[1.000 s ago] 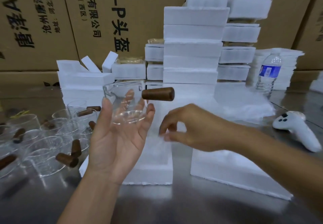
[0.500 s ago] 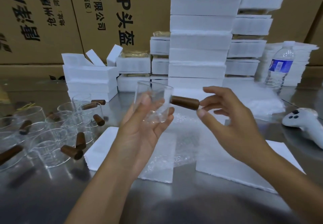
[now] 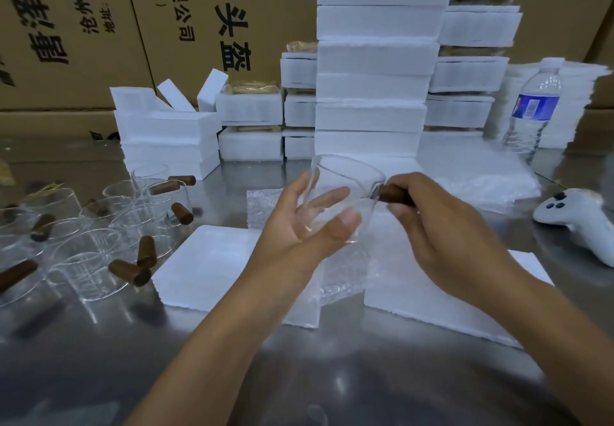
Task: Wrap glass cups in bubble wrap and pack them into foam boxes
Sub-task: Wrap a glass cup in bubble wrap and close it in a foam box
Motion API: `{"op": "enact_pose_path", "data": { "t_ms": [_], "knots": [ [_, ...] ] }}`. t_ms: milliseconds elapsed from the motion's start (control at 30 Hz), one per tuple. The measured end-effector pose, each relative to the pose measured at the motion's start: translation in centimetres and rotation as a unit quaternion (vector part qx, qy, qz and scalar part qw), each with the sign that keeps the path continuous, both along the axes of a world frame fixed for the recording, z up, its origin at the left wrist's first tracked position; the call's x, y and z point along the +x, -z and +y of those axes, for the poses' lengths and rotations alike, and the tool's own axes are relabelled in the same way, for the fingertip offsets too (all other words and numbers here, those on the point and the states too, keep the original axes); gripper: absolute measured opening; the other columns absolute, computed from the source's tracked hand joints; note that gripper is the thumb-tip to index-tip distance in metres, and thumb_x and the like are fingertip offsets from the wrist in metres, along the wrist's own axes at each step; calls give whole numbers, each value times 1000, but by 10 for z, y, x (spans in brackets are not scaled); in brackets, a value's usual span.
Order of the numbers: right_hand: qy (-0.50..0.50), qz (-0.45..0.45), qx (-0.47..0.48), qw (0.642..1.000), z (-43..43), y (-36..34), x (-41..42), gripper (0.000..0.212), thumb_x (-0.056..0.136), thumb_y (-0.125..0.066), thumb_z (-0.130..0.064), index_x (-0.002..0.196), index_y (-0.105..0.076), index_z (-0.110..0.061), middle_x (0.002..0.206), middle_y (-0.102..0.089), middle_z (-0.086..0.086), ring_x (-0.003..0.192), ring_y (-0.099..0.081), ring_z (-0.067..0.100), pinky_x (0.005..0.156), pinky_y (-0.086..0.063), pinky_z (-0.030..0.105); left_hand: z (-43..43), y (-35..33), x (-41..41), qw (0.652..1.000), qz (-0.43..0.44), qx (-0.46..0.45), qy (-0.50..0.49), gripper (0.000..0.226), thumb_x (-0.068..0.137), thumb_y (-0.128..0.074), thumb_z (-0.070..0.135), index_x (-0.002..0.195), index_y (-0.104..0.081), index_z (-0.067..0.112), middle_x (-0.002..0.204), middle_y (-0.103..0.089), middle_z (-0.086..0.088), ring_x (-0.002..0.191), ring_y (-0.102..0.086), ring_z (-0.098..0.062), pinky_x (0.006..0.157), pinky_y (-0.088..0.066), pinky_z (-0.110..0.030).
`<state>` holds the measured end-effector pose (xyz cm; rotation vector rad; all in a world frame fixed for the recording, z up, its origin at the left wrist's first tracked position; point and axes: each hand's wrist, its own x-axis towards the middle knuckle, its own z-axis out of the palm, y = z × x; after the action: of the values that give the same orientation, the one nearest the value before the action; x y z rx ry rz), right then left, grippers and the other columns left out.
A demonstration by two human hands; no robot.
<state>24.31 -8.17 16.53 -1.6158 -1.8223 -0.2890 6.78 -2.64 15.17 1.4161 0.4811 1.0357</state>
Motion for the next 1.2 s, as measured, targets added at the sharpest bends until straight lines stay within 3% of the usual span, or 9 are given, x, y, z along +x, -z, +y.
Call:
{"op": "enact_pose_path", "data": {
  "t_ms": [100, 200, 300, 467, 633, 800, 933, 1000, 1200],
  "knots": [
    [57, 17, 35, 998, -1, -5, 16, 37, 88, -29, -43, 111, -49, -22, 77, -46, -16, 71, -51, 20, 60, -37, 35, -2, 3, 2, 994, 94, 45, -24, 94, 63, -79, 58, 140, -29, 41, 121, -63, 22, 106, -64, -3, 95, -48, -30],
    [94, 78, 52, 991, 0, -4, 32, 32, 92, -35, -37, 113, -52, -20, 88, -55, -6, 80, -54, 24, 67, -43, 39, -6, 7, 4, 964, 199, 152, -89, 50, 77, -68, 49, 122, -45, 45, 109, -65, 21, 89, -62, 6, 76, -48, -9],
    [103, 102, 64, 987, 3, -1, 39, 23, 95, -44, -26, 111, -57, -17, 94, -53, -3, 86, -52, 20, 68, -40, 35, -10, 12, 2, 910, 299, 253, -132, 25, 86, -58, 44, 111, -55, 43, 88, -62, 21, 82, -57, 4, 73, -47, -15],
    [115, 115, 47, 986, 5, 2, 40, 24, 93, -52, -25, 114, -63, -20, 94, -40, -9, 77, -39, 2, 62, -32, 13, -11, 17, -1, 831, 401, 344, -174, 32, 86, -47, 58, 115, -52, 44, 67, -54, 11, 71, -51, 0, 59, -37, -16],
    [115, 117, 46, 985, 6, 4, 37, 25, 92, -54, -28, 115, -64, -22, 85, -38, -16, 80, -44, -6, 62, -31, 11, -11, 21, 3, 775, 464, 373, -210, 48, 86, -44, 64, 129, -46, 43, 61, -38, 12, 68, -41, -7, 59, -30, -21],
    [101, 139, 58, 984, 7, 6, 36, 22, 91, -56, -24, 111, -66, -22, 85, -41, -13, 77, -46, -5, 63, -34, 7, -11, 17, 3, 805, 422, 350, -228, 24, 88, -43, 56, 95, -59, 40, 50, -41, 7, 54, -43, -9, 50, -27, -22],
    [67, 221, 65, 971, 7, 4, 38, 17, 92, -56, -24, 104, -67, -26, 85, -46, -5, 74, -52, -2, 61, -35, -1, -6, 14, 2, 878, 312, 272, -242, 16, 86, -52, 47, 79, -58, 35, 49, -49, 12, 49, -46, -6, 49, -38, -24],
    [38, 243, 74, 967, 6, 3, 38, 15, 92, -56, -22, 99, -65, -30, 83, -47, -6, 75, -53, -3, 63, -36, 0, -3, 13, 1, 902, 247, 237, -262, 11, 88, -59, 38, 78, -60, 32, 47, -46, 8, 45, -43, -5, 48, -37, -15],
    [23, 141, 76, 987, 2, 3, 39, 19, 89, -59, -20, 104, -64, -30, 81, -42, -9, 80, -46, -5, 64, -33, 3, -3, 9, 2, 925, 132, 196, -296, 13, 85, -67, 27, 74, -61, 31, 47, -46, 9, 45, -43, -2, 52, -36, -7]
  ]
}}
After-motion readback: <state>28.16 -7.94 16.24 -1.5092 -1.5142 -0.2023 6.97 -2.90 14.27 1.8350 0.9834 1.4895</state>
